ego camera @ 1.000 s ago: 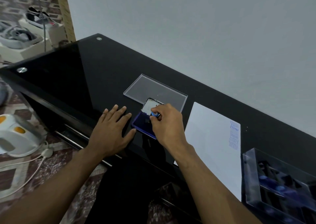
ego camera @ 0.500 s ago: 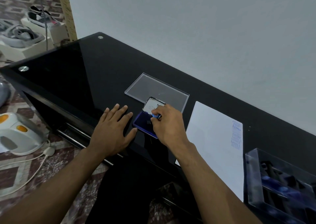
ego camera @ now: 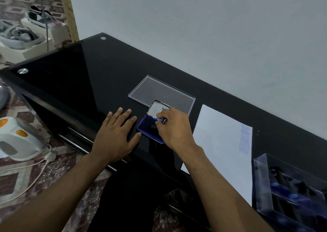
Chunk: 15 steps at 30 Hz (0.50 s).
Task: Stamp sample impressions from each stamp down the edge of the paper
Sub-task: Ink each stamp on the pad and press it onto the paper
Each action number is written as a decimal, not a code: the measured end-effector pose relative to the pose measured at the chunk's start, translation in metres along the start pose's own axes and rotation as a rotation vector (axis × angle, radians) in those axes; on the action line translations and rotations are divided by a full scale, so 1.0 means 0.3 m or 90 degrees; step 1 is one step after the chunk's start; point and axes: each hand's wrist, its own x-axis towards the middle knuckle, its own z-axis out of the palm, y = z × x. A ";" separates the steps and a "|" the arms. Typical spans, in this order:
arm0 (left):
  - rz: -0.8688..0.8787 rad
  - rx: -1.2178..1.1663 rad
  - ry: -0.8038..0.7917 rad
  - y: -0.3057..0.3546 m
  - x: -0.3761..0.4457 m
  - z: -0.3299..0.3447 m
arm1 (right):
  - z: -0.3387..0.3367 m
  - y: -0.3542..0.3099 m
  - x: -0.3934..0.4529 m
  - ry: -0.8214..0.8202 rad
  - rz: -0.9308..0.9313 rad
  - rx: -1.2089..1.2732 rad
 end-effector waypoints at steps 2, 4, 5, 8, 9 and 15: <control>0.000 -0.001 0.001 0.001 -0.001 0.000 | 0.002 -0.002 0.000 0.007 -0.004 0.001; -0.001 0.002 0.000 0.005 -0.002 -0.001 | 0.001 0.000 0.001 0.007 0.004 0.008; -0.001 0.003 0.001 0.006 -0.002 -0.002 | -0.001 0.001 0.001 0.005 0.012 0.015; -0.002 -0.003 0.005 0.003 -0.004 -0.003 | -0.005 0.002 0.009 -0.003 0.030 0.029; -0.002 -0.005 0.007 0.002 -0.005 -0.003 | -0.004 0.002 0.010 -0.004 0.029 0.027; 0.000 -0.002 -0.001 0.001 -0.002 0.000 | 0.004 0.006 0.002 0.005 0.007 0.016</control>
